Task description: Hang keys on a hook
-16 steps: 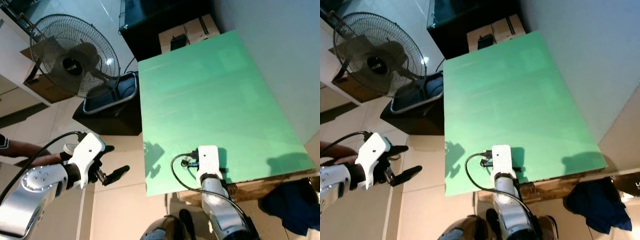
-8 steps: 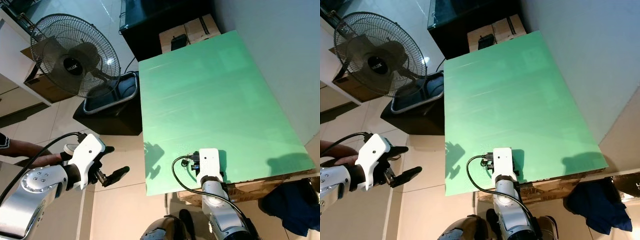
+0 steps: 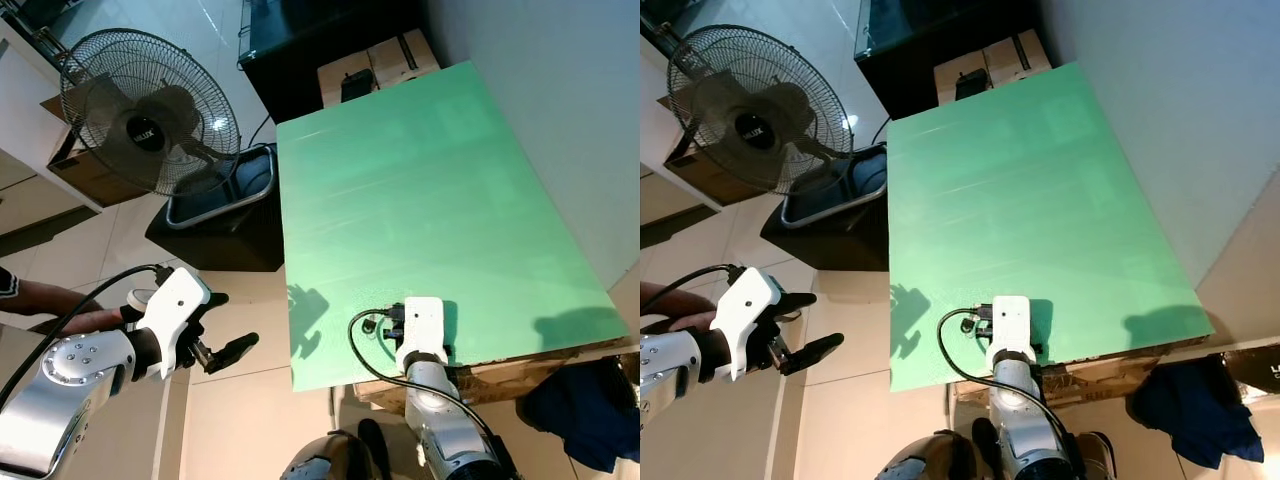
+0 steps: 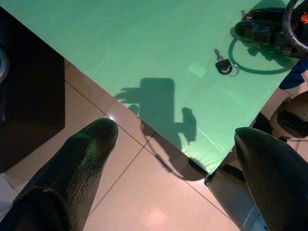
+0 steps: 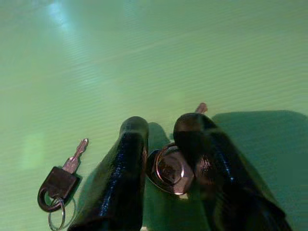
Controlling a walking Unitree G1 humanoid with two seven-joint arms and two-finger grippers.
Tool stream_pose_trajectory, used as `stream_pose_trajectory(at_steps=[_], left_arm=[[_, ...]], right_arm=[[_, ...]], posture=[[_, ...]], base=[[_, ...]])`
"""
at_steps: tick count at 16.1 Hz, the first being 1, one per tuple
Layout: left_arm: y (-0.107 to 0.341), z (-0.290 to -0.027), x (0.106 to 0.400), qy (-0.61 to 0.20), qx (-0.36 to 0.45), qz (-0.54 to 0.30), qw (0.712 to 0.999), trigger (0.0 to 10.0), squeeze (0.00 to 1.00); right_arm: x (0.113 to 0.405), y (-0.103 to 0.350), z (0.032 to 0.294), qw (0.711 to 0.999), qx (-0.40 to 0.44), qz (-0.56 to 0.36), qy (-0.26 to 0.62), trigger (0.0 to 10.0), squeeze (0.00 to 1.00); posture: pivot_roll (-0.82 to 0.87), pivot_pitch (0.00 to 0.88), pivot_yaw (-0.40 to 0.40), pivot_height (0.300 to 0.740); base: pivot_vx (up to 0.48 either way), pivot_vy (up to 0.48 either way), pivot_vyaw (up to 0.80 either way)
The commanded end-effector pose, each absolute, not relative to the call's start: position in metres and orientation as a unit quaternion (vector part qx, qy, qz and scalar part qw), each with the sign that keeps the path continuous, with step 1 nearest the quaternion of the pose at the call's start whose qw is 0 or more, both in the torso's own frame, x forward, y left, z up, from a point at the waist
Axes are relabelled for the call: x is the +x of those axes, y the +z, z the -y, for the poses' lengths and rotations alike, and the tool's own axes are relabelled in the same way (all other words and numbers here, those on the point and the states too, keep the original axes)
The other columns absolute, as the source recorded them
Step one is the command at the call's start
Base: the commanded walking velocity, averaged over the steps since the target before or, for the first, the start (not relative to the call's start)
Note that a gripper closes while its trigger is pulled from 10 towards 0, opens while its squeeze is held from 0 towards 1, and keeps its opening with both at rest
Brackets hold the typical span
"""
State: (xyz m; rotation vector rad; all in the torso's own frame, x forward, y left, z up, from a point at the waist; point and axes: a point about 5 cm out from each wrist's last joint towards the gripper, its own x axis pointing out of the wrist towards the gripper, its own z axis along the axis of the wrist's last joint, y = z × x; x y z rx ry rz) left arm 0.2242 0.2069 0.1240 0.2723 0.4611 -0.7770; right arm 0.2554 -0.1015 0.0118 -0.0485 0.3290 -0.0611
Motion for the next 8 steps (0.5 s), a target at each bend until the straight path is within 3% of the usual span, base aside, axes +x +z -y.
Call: stream_pose_trajectory(at_steps=[1,8], left_arm=[[0.1228,-0.2153,0.2211,-0.364,0.136,-0.238,0.89,10.0,0.0],[0.1218,-0.2115,0.225,-0.366,0.132,-0.235,0.891,10.0,0.0]], right_arm=[[0.2421,0.0082,0.0593,0.981,0.041,-0.188,-0.003,0.0,0.0],[0.2413,0.0168,0.0604,0.987,0.029,-0.159,0.004,0.0,0.0]], posture=[[0.01,0.255,0.4,0.74],[-0.01,0.254,0.4,0.74]], base=[[0.0,0.0,0.0],[0.0,0.0,0.0]])
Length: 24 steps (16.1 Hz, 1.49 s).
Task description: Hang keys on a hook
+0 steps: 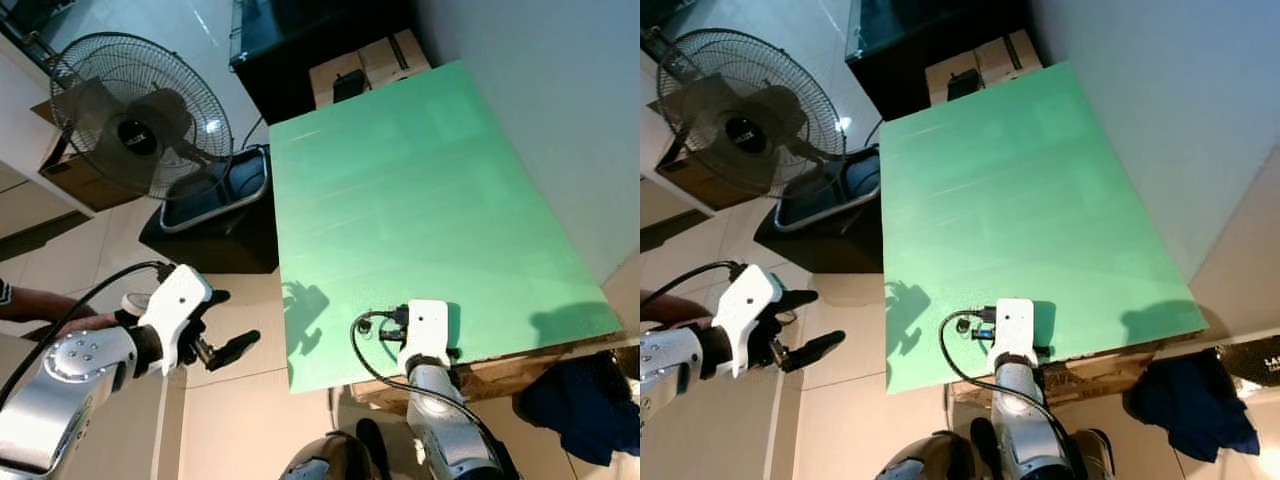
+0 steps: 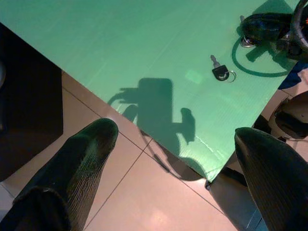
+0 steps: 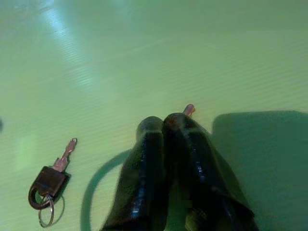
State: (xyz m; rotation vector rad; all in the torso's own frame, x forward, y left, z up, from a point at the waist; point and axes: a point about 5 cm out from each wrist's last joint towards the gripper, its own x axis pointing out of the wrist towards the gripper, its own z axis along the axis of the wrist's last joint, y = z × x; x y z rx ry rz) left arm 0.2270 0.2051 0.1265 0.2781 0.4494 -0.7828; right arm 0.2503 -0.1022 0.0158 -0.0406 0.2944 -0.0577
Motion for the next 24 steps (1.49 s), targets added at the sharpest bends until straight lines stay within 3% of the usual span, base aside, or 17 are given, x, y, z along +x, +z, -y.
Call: stream_pose_trajectory(at_steps=[1,2,6,7,8,9,10,24], left_arm=[[0.122,-0.212,0.225,-0.365,0.131,-0.235,0.891,10.0,0.0],[0.121,-0.211,0.226,-0.367,0.131,-0.235,0.89,10.0,0.0],[0.121,-0.208,0.229,-0.371,0.13,-0.234,0.889,10.0,0.0],[0.121,-0.208,0.229,-0.372,0.13,-0.233,0.889,10.0,0.0],[0.121,-0.207,0.23,-0.372,0.13,-0.233,0.889,10.0,0.0],[0.121,-0.206,0.23,-0.374,0.129,-0.233,0.889,10.0,0.0],[0.121,-0.206,0.23,-0.375,0.129,-0.232,0.888,10.0,0.0],[0.122,-0.212,0.225,-0.365,0.13,-0.236,0.891,10.0,0.0]], right_arm=[[0.244,0.024,0.06,0.99,0.017,-0.142,0.008,0.0,0.07],[0.25,0.039,0.06,0.994,0.001,-0.111,0.009,0.0,0.16],[0.258,0.057,0.064,0.997,-0.004,-0.081,0.0,0.0,0.16],[0.259,0.058,0.065,0.996,-0.009,-0.087,-0.003,0.0,0.0],[0.259,0.057,0.066,0.996,-0.01,-0.094,-0.009,0.0,0.0],[0.258,0.051,0.066,0.993,-0.004,-0.113,-0.013,10.0,0.0],[0.257,0.045,0.064,0.992,0.003,-0.124,-0.002,10.0,1.0],[0.249,0.015,0.066,0.982,0.031,-0.185,-0.001,10.0,1.0]], posture=[[-0.01,0.256,0.4,0.74],[-0.01,0.258,0.4,0.74],[-0.02,0.26,0.4,0.74],[-0.02,0.259,0.4,0.74],[-0.02,0.259,0.4,0.74],[-0.03,0.26,0.4,0.74],[-0.02,0.261,0.4,0.74],[-0.01,0.251,0.4,0.74]], base=[[0.0,0.0,0.0],[0.0,0.0,0.0],[0.0,0.0,0.0],[0.0,0.0,0.0],[0.0,0.0,0.0],[0.0,0.0,0.0],[0.0,0.0,0.0],[0.0,0.0,0.0]])
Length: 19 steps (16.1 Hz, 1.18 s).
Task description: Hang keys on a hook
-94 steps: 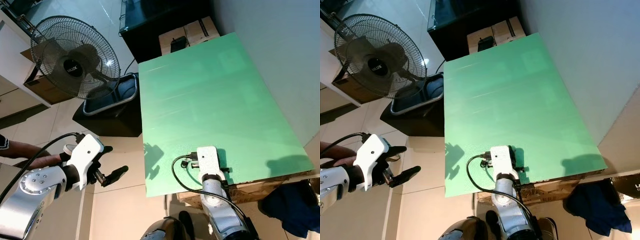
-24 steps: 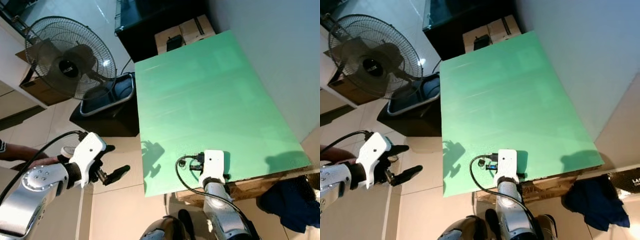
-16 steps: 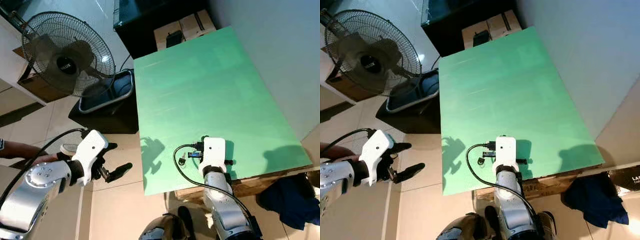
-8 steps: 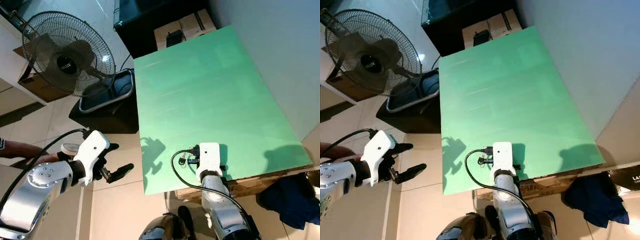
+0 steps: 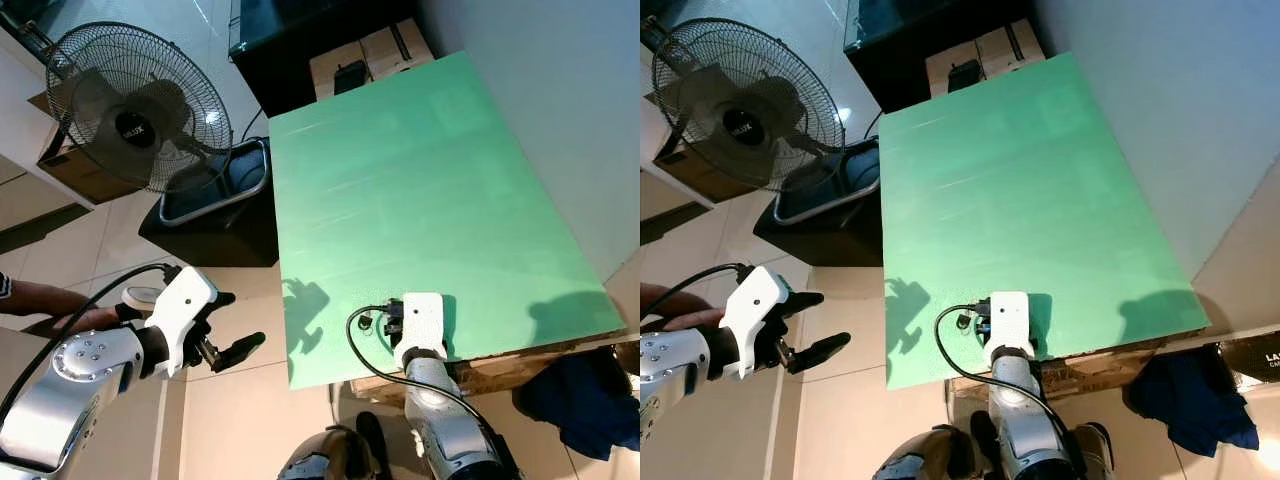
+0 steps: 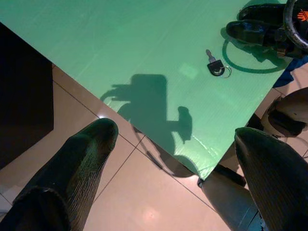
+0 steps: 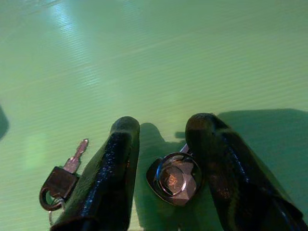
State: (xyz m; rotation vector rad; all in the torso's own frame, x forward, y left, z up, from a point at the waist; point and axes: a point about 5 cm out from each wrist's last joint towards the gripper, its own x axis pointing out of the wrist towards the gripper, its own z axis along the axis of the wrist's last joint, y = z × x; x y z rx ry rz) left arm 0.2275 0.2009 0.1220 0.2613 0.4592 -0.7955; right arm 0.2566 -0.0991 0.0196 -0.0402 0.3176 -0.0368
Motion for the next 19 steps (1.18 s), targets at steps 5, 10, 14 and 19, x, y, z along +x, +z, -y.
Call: stream_pose_trajectory(at_steps=[5,10,14,19], left_arm=[[0.122,-0.214,0.224,-0.367,0.132,-0.238,0.889,10.0,0.0],[0.123,-0.214,0.224,-0.37,0.134,-0.239,0.888,10.0,0.0],[0.123,-0.213,0.224,-0.371,0.133,-0.24,0.887,10.0,0.0],[0.123,-0.213,0.223,-0.37,0.129,-0.242,0.888,10.0,0.0]], right_arm=[[0.241,0.0,0.061,0.973,0.03,-0.23,0.008,10.0,0.0],[0.237,-0.002,0.06,0.975,0.04,-0.218,0.02,0.0,0.0],[0.235,-0.002,0.06,0.975,0.041,-0.215,0.026,0.0,0.0],[0.236,0.006,0.06,0.982,0.021,-0.186,0.038,0.0,0.49]], posture=[[-0.01,0.255,0.4,0.74],[0.0,0.26,0.4,0.74],[-0.01,0.265,0.4,0.74],[-0.01,0.267,0.4,0.74]], base=[[0.0,0.0,0.0],[0.0,0.0,0.0],[0.0,0.0,0.0],[0.0,0.0,0.0]])
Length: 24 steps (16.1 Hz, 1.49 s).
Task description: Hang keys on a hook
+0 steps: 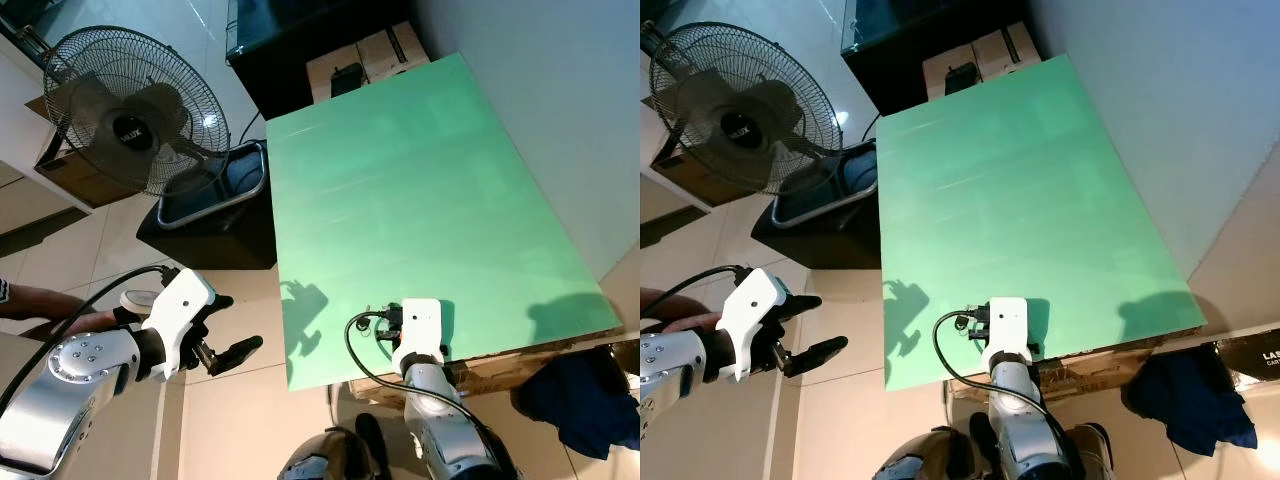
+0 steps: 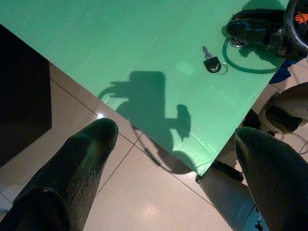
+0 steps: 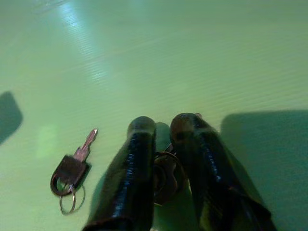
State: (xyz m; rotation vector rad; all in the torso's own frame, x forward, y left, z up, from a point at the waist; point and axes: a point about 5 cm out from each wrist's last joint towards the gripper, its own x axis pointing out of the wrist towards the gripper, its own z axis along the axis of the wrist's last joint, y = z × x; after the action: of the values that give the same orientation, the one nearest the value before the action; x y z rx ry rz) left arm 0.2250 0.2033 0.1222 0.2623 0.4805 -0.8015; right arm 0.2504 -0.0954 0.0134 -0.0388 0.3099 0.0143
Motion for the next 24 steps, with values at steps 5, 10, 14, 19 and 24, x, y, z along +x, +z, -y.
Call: stream_pose_trajectory(at_steps=[5,10,14,19,24], left_arm=[[0.121,-0.213,0.224,-0.369,0.126,-0.243,0.888,10.0,0.0],[0.121,-0.212,0.226,-0.372,0.126,-0.242,0.887,10.0,0.0],[0.121,-0.209,0.226,-0.377,0.125,-0.241,0.886,10.0,0.0],[0.122,-0.21,0.226,-0.375,0.127,-0.243,0.885,10.0,0.0],[0.121,-0.209,0.225,-0.376,0.124,-0.243,0.885,10.0,0.0]], right_arm=[[0.256,0.059,0.065,0.995,-0.049,-0.071,0.048,0.0,0.46],[0.259,0.063,0.061,0.995,-0.045,-0.083,0.035,3.6,0.33],[0.257,0.046,0.048,0.987,0.064,-0.133,0.069,10.0,1.0],[0.255,0.029,0.066,0.985,0.034,-0.163,0.051,10.0,1.0],[0.246,0.012,0.062,0.977,-0.023,-0.201,0.068,10.0,1.0]], posture=[[-0.02,0.264,0.4,0.74],[-0.03,0.264,0.4,0.74],[-0.02,0.268,0.4,0.74],[-0.01,0.275,0.4,0.74],[-0.02,0.275,0.4,0.74]], base=[[0.0,0.0,0.0],[0.0,0.0,0.0],[0.0,0.0,0.0],[0.0,0.0,0.0],[0.0,0.0,0.0]])
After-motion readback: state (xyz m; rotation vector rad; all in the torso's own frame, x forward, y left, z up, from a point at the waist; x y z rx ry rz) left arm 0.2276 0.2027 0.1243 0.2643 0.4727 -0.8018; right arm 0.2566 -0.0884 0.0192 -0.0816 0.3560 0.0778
